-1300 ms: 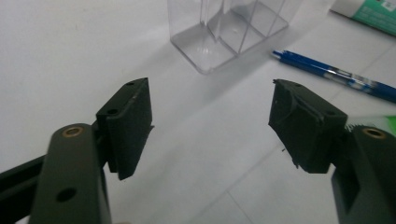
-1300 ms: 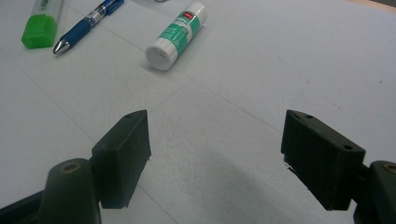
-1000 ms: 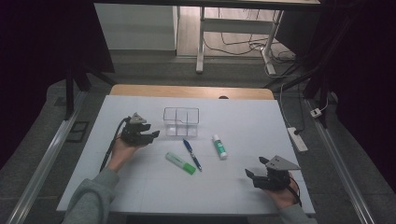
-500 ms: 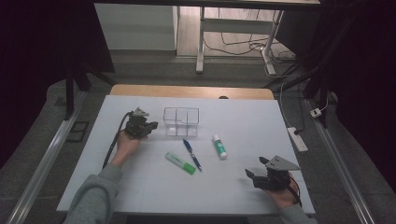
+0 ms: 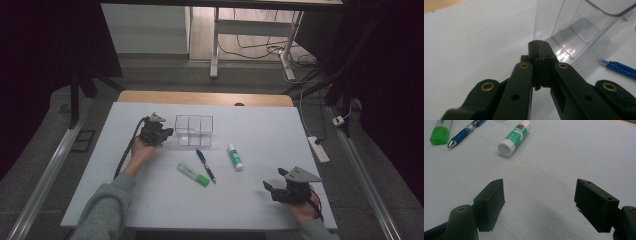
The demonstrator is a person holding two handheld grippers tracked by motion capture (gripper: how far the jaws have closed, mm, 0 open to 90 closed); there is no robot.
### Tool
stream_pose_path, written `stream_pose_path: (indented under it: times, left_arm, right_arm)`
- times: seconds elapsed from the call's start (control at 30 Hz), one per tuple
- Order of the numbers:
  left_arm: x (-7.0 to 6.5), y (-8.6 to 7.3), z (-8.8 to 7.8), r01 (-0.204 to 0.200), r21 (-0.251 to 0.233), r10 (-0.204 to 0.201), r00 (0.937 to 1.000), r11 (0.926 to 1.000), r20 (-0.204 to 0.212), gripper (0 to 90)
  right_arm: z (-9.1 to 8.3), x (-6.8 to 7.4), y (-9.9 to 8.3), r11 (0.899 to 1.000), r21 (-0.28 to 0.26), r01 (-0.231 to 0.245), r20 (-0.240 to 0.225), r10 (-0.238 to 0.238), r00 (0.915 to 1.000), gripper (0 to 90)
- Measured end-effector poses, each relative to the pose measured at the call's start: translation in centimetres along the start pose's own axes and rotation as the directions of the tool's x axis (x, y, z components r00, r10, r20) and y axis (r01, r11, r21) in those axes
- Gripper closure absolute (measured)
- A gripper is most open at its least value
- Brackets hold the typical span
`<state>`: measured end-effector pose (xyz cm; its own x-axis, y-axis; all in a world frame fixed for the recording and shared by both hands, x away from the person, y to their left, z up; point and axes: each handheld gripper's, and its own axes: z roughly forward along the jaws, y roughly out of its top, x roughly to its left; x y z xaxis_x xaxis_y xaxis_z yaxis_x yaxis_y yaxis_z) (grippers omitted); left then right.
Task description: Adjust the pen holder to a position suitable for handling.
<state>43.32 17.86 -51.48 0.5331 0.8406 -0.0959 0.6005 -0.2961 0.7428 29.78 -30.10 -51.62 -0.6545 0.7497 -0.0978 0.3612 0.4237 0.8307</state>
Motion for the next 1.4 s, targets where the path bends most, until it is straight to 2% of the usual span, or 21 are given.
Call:
stream_pose_path:
  times: [0.4, 0.47, 0.6, 0.7, 0.8, 0.97, 1.4]
  left_arm:
    - [0.6, -0.4, 1.1, 0.031, 0.016, -0.031, 0.9993, 0.9994, 0.02, 88.8]
    - [0.6, -0.4, 1.2, 0.037, 0.019, -0.038, 0.9987, 0.9991, 0.034, 88.9]
    - [0.1, -0.1, 1.3, 0.023, 0.02, -0.024, 0.9987, 0.9995, 0.045, 88.8]
    - [-0.1, 0.0, 1.3, 0.014, 0.027, -0.015, 0.9992, 0.9995, 0.036, 88.9]
    - [0.0, 0.0, 1.4, 0.03, 0.027, -0.031, 0.9985, 0.9992, 0.046, 88.9]
    - [-0.1, 0.0, 1.6, 0.033, 0.04, -0.034, 0.9984, 0.9987, 0.045, 88.9]
    - [-1.0, 0.3, 2.1, 0.023, 0.038, -0.026, 0.9971, 0.999, 0.071, 88.8]
  right_arm:
    - [0.0, -0.1, -0.1, 1.0, 0.006, -0.004, 0.006, 0.004, 1.0, 23.8]
    - [0.0, 0.0, -0.1, 1.0, 0.006, -0.004, 0.006, 0.004, 1.0, 23.8]
    - [0.0, -0.1, -0.1, 1.0, 0.01, -0.007, 0.01, 0.007, 0.9999, 23.8]
    - [0.0, -0.1, -0.1, 1.0, 0.01, -0.006, 0.01, 0.006, 0.9999, 23.8]
    - [0.0, -0.1, -0.1, 1.0, 0.009, -0.007, 0.01, 0.007, 0.9999, 23.8]
    - [0.0, -0.1, -0.1, 1.0, 0.01, -0.008, 0.006, 0.008, 0.9999, 23.8]
    - [0.0, -0.1, -0.1, 1.0, 0.01, -0.009, 0.008, 0.009, 0.9999, 23.8]
